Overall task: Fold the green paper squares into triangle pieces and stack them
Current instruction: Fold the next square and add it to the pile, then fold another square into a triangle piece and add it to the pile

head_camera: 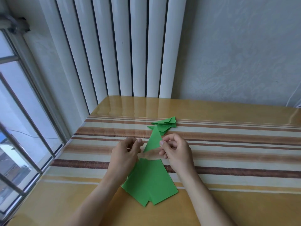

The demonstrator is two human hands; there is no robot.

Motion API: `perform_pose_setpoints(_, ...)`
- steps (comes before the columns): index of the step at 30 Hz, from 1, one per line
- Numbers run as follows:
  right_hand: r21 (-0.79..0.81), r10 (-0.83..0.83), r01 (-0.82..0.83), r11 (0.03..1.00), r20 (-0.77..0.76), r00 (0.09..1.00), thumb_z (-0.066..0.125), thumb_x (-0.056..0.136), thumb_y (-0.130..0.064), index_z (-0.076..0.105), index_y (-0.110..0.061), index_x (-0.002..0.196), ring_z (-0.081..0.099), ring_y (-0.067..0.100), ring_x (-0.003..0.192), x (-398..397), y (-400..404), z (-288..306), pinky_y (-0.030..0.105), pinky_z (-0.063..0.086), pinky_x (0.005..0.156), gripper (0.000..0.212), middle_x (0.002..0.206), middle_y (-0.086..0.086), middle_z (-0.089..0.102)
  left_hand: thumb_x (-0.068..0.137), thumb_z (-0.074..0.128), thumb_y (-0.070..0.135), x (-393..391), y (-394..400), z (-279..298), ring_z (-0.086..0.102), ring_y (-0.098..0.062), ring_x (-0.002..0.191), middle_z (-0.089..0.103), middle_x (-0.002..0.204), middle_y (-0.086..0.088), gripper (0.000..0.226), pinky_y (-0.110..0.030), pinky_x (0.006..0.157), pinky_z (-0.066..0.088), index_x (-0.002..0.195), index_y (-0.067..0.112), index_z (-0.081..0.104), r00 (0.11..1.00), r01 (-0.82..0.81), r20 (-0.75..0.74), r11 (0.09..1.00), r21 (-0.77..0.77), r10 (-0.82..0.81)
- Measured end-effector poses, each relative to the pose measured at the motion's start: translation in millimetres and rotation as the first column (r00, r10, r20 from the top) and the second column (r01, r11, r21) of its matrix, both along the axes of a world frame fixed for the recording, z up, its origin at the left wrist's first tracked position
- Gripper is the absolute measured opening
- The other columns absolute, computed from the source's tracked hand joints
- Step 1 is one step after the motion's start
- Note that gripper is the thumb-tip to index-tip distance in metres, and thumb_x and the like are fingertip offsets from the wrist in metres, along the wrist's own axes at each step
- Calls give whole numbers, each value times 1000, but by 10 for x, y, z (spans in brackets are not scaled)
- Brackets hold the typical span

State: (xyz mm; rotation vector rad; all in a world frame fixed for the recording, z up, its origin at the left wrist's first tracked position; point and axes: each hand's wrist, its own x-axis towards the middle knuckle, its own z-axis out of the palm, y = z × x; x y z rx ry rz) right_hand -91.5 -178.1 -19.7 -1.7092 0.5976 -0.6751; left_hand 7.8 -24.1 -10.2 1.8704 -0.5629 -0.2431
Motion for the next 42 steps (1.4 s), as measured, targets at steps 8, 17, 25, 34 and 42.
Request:
perform_pose_setpoints(8,69,-245,240,968,86,966,67,100,-8,65,-16,95,77,16,69,16,-214,-39,32,58,66,9,75,-1,78,92,76,27,-45,39,21,57,-2,69,69,84,9,7,-19,66,50,91,31,71,960,192,166,961,201,-226)
perform_pose_setpoints(17,15,-114,114,993,-28,993,60,105,-12,70,-22,114,77,6,82,90,-267,-82,29,61,71,17,108,-9,75,61,80,77,-4,44,8,49,-1,102,49,111,16,73,-15,79,38,119,38,60,873,349,154,812,468,-464)
perform_pose_setpoints(25,-72,-80,75,995,-72,994,59,105,-17,70,-28,117,73,2,83,72,-249,-58,26,62,75,19,106,-9,75,61,88,68,-15,57,16,46,-1,108,44,115,18,73,-22,88,44,121,40,58,866,370,132,795,480,-482)
perform_pose_setpoints(34,-392,90,-187,901,-254,963,66,100,-28,80,-27,104,61,0,104,-24,-129,-50,18,49,88,15,110,-15,65,64,91,58,-22,45,25,43,11,96,45,113,15,57,-12,72,35,105,40,56,882,351,151,836,422,-447)
perform_pose_setpoints(42,-346,232,-334,877,-303,924,57,101,-53,79,-25,100,60,5,109,-33,-99,3,32,50,96,35,112,-13,64,68,93,47,-43,48,53,43,-1,82,52,93,17,52,-19,65,30,92,38,48,896,312,180,864,395,-405)
